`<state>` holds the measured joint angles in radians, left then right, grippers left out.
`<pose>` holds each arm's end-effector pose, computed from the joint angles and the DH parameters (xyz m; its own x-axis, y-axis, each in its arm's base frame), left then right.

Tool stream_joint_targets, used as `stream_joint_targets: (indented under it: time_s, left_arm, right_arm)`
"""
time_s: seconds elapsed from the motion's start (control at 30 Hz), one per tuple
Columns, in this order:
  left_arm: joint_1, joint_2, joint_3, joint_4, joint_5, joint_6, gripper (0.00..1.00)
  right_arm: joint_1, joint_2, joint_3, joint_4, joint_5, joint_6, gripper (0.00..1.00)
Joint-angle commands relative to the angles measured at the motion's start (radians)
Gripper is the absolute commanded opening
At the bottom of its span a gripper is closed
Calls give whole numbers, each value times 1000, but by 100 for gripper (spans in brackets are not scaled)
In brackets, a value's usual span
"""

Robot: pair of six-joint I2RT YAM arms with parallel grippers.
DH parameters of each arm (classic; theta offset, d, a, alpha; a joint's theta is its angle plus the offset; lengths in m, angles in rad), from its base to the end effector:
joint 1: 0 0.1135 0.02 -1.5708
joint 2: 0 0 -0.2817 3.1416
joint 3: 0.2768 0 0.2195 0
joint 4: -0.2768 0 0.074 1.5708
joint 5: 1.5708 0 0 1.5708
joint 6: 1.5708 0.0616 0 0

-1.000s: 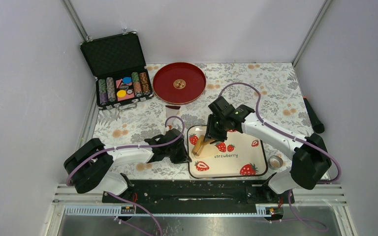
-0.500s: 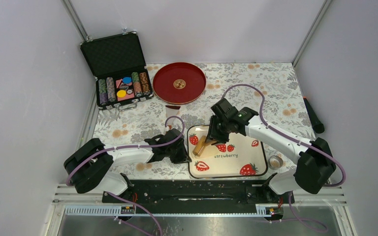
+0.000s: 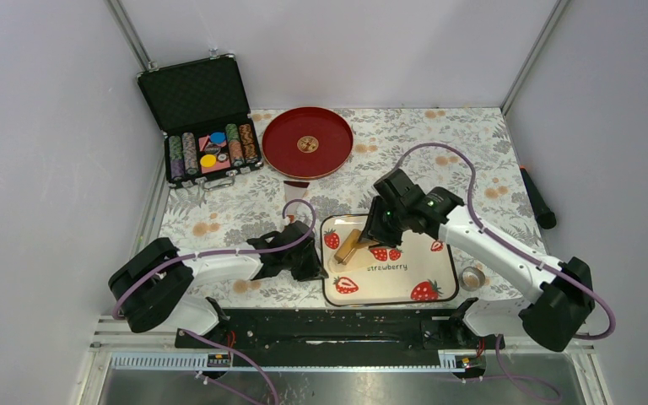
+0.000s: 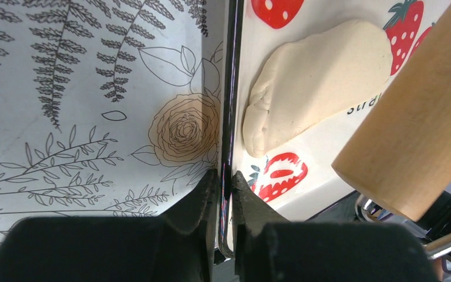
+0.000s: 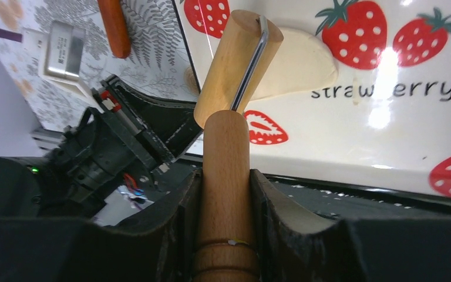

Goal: Roll out the dumpling wrappers from the dough

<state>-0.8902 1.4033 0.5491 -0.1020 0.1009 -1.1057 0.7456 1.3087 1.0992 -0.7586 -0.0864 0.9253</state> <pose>0.1430 -0.1865 0.1609 -0.9544 -0.2344 -0.1851 -0.0963 0.8281 -0.5523 0.1747 0.1686 0.2888 -0.9327 0.2220 -0.2842 0.0552 0.8668 0.4956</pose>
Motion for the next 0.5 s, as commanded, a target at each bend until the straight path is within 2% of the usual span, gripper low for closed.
stream_joint_targets:
  time_s: [0.0, 0.17, 0.3, 0.47]
  left_arm:
    - [7, -2, -35, -90, -69, 9, 0]
    - [6, -7, -38, -90, -72, 6, 0]
    - [6, -33, -43, -108, -85, -28, 0]
    - [8, -99, -81, -129, -139, -169, 0]
  right_arm:
    - [6, -84, -50, 35, 21, 200, 0]
    - [6, -146, -130, 93, 38, 336, 0]
    - [6, -154, -103, 75, 70, 327, 0]
    - [6, -128, -26, 29, 109, 267, 0]
